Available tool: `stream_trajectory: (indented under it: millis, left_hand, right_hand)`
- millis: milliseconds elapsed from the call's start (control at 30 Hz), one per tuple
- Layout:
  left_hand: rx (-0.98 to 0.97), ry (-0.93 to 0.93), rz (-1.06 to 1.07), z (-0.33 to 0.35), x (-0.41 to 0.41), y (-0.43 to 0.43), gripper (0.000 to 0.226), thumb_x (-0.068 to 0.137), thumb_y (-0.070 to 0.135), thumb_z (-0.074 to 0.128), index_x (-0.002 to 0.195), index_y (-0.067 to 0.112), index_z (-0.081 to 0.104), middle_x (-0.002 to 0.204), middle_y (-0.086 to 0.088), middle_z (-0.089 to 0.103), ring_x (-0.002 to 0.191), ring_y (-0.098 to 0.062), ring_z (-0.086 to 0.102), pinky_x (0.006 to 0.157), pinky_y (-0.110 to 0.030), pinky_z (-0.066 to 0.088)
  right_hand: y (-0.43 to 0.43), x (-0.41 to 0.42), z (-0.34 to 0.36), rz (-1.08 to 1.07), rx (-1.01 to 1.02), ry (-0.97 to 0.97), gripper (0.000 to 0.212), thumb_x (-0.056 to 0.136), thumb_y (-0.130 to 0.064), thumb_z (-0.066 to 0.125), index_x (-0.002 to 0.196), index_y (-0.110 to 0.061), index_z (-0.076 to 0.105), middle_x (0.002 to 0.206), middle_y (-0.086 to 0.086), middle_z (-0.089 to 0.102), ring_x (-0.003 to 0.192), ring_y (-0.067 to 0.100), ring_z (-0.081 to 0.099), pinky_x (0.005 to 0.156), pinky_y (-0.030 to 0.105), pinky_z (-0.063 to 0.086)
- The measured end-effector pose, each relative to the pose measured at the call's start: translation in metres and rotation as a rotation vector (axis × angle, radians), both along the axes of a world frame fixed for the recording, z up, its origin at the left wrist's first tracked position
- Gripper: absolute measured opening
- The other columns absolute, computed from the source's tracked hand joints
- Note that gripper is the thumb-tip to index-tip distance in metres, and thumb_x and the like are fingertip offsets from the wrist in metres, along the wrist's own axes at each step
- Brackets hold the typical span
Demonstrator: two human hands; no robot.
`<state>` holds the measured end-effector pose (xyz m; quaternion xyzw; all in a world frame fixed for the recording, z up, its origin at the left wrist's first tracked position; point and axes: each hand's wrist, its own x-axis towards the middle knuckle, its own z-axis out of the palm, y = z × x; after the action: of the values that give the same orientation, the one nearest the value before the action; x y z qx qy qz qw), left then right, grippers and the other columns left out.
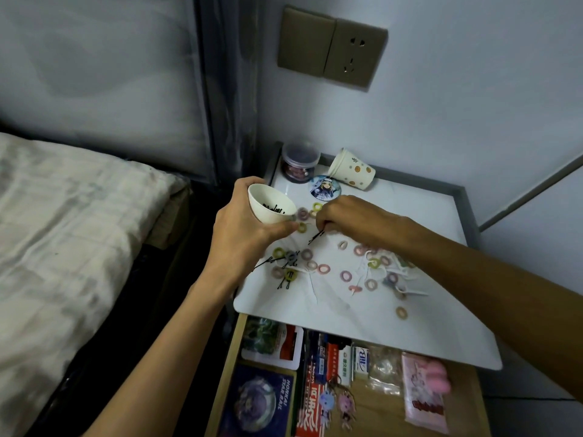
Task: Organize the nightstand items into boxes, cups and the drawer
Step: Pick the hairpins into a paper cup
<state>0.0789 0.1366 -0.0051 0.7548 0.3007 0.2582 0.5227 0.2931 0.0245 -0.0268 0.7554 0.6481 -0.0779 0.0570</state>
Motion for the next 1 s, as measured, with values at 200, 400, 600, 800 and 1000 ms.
stream_trajectory:
  millis: [200, 400, 600, 800, 1000]
  left_hand:
    - [0.000, 0.003, -0.014, -0.001, 0.000, -0.002, 0.071, 0.063, 0.029, 0.091, 0.121, 0.029, 0.050, 0.098, 0.012, 0.063, 0.087, -0.004, 0.062, 0.062, -0.009, 0.047]
    - [0.027, 0.039, -0.034, -0.004, 0.002, -0.003, 0.068, 0.063, 0.032, 0.090, 0.118, 0.032, 0.050, 0.097, 0.011, 0.065, 0.086, -0.003, 0.062, 0.063, -0.013, 0.048]
    - [0.016, 0.001, -0.010, -0.001, -0.001, 0.000, 0.066, 0.064, 0.027, 0.090, 0.118, 0.033, 0.052, 0.094, 0.013, 0.066, 0.083, 0.001, 0.063, 0.060, -0.014, 0.049]
    - [0.074, -0.019, 0.113, 0.003, -0.010, 0.020, 0.072, 0.062, 0.029, 0.093, 0.121, 0.028, 0.052, 0.095, 0.016, 0.063, 0.090, -0.002, 0.062, 0.072, -0.015, 0.049]
    - [0.061, -0.062, 0.171, 0.004, -0.011, 0.026, 0.074, 0.062, 0.029, 0.092, 0.124, 0.026, 0.052, 0.100, 0.015, 0.063, 0.096, -0.010, 0.062, 0.085, -0.036, 0.055]
  right_hand:
    - [0.011, 0.001, 0.054, -0.196, 0.232, 0.151, 0.013, 0.089, -0.022, 0.070, 0.100, -0.024, 0.077, 0.096, -0.007, 0.074, 0.090, 0.010, 0.066, 0.084, 0.037, 0.053]
    - [0.026, -0.038, 0.100, -0.095, 0.295, 0.352, 0.012, 0.085, -0.019, 0.075, 0.097, -0.020, 0.079, 0.086, -0.012, 0.074, 0.078, -0.007, 0.064, 0.075, 0.011, 0.046]
    - [0.036, -0.059, 0.092, -0.086, 0.334, 0.559, 0.014, 0.088, -0.019, 0.072, 0.101, -0.018, 0.076, 0.091, -0.013, 0.072, 0.082, -0.009, 0.063, 0.073, 0.008, 0.046]
    - [0.030, -0.045, 0.039, -0.361, 0.320, 0.603, 0.017, 0.092, -0.021, 0.067, 0.107, -0.016, 0.072, 0.096, -0.005, 0.071, 0.084, 0.010, 0.067, 0.079, 0.032, 0.057]
    - [0.006, -0.056, -0.024, -0.272, 0.007, 0.362, 0.043, 0.083, -0.043, 0.074, 0.121, -0.027, 0.060, 0.121, 0.000, 0.051, 0.108, 0.018, 0.053, 0.084, 0.037, 0.050]
